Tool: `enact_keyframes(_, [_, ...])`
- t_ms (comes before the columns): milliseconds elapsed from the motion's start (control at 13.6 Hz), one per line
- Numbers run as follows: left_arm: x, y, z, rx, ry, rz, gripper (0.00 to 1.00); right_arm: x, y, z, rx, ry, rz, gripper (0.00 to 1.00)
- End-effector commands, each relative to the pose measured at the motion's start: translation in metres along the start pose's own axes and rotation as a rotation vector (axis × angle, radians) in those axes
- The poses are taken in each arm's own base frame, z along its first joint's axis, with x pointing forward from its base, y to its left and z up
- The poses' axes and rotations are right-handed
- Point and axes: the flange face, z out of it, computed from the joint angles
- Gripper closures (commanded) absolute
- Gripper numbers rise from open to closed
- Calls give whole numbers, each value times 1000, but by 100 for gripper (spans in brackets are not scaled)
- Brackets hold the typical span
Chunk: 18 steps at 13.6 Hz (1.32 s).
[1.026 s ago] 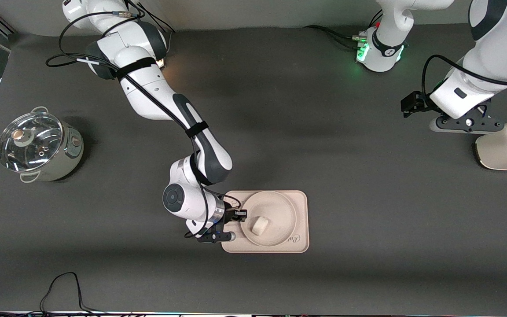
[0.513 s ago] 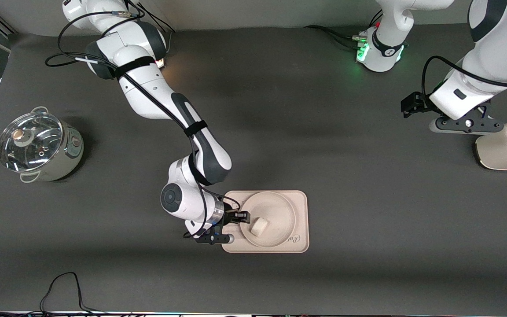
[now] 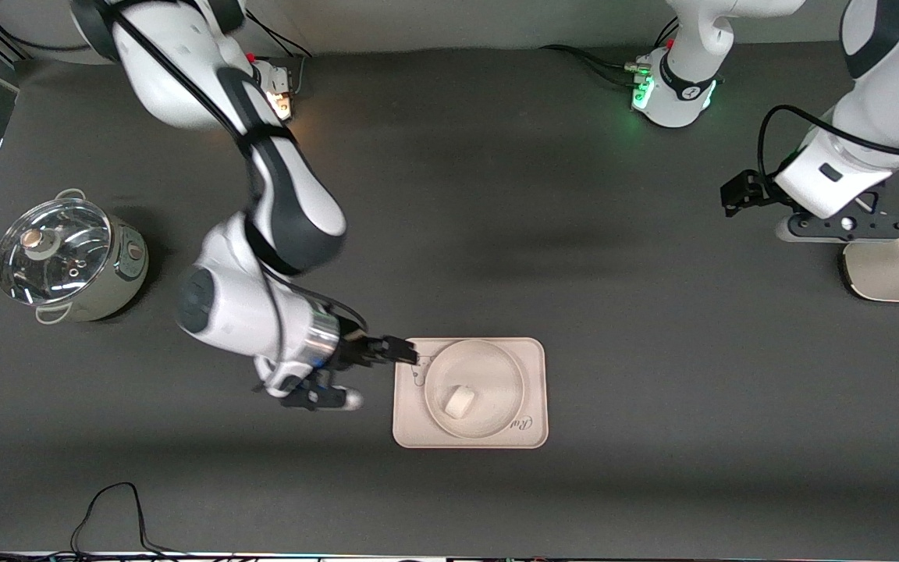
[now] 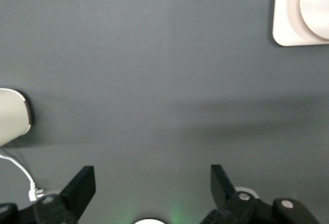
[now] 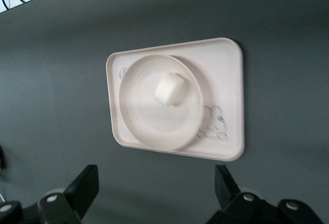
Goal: Place bun in plate and plate on tray
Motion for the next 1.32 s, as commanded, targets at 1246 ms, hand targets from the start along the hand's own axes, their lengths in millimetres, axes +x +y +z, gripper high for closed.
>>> enact_keyframes(1246, [11, -17, -23, 11, 63, -118, 0, -89, 219, -329, -476, -19, -73, 0])
